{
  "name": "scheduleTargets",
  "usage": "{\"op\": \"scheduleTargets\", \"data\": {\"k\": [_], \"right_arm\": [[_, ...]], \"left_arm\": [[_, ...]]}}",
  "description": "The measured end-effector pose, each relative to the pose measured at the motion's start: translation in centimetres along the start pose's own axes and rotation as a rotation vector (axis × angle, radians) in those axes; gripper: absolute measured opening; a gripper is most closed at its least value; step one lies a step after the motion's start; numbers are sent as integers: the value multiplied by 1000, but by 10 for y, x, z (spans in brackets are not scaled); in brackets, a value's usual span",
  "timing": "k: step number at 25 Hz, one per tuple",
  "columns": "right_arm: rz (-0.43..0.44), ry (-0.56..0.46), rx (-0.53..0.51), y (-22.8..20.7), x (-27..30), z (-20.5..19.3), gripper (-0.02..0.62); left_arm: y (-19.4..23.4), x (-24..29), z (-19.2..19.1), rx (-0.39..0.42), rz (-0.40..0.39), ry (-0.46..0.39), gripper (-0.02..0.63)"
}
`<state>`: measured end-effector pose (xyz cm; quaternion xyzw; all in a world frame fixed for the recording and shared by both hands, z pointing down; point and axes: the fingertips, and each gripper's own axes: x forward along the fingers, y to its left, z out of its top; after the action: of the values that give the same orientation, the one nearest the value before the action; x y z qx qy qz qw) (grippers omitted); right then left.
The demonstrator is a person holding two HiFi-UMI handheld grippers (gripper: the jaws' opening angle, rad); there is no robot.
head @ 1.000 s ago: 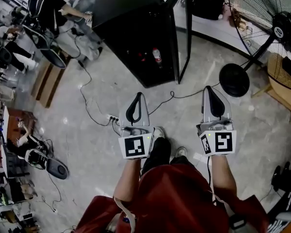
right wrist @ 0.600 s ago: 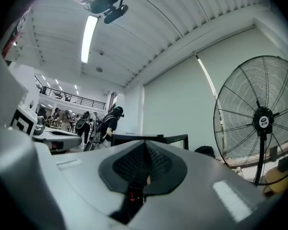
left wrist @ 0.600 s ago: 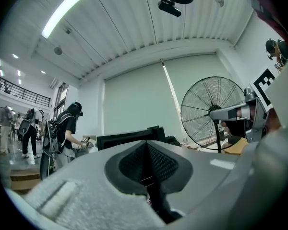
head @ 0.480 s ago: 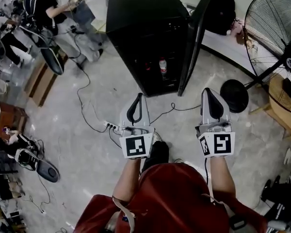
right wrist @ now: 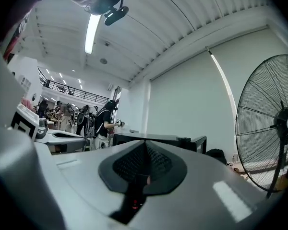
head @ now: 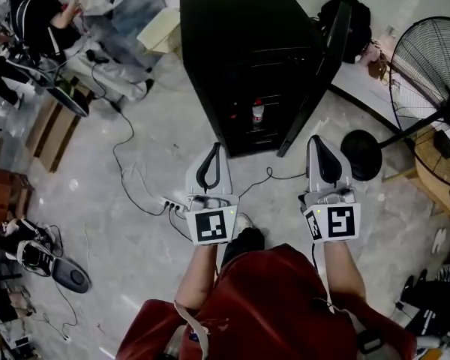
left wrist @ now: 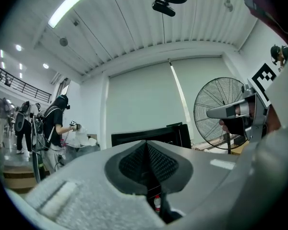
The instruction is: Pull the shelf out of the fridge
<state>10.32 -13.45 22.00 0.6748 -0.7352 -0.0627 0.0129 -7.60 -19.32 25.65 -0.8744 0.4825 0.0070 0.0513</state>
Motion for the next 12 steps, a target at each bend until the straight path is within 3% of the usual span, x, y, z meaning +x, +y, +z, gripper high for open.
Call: {"op": "scheduleTargets", "data": {"k": [12], "right_arm": [[-9, 32, -6, 17, 49, -18, -3]], "left_arm": [[26, 32, -30, -11, -39, 20, -3]]}}
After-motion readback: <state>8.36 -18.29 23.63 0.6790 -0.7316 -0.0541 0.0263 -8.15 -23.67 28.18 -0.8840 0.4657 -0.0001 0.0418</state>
